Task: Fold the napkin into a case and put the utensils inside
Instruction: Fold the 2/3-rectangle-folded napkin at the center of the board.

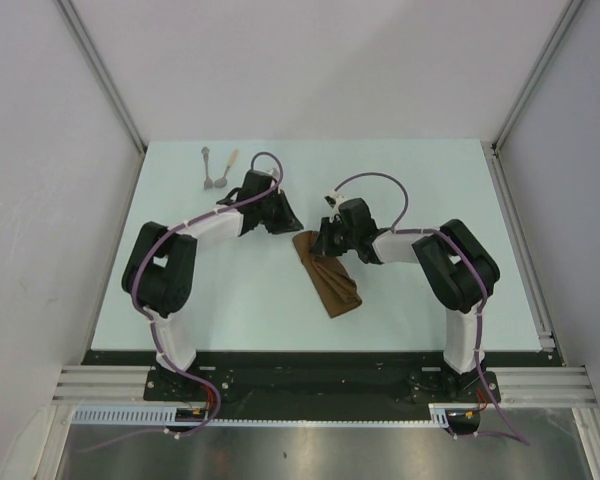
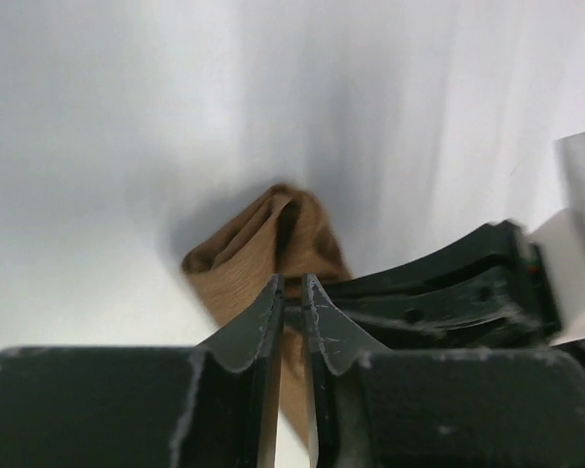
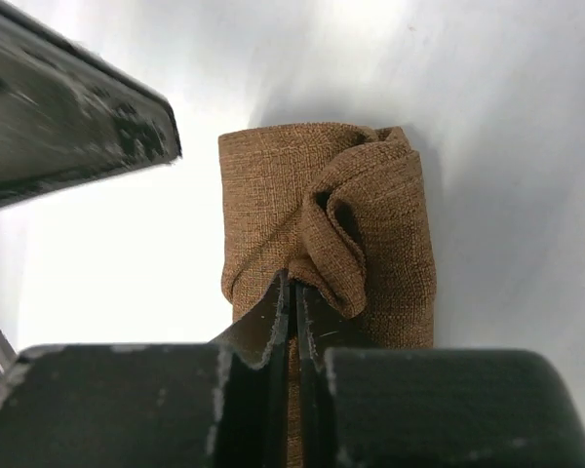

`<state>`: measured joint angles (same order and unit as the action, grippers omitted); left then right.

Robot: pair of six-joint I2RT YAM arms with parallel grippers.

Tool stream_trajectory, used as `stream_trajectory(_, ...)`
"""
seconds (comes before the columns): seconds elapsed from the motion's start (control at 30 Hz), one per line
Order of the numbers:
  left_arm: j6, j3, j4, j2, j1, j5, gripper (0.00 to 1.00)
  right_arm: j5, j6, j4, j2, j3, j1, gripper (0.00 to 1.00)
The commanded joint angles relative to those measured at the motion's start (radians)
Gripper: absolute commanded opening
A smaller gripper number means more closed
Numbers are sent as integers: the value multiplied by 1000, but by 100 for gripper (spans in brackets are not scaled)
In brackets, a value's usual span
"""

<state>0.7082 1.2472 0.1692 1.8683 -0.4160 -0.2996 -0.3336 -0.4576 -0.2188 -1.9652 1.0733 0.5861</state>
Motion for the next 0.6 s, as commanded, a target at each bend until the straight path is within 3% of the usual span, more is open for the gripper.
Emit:
stream_trajectory(0.0, 25, -98, -68, -67, 13, -30, 15, -13, -18, -204, 12, -78, 6, 7)
stream_trajectory(0.27, 16, -138, -74, -84, 13, -32, 13, -64, -62, -408, 15, -160, 3, 28)
stream_trajectory(0.57, 30, -147, -89, -81, 13, -52, 12, -44, -93, -396, 55, -174, -28, 39)
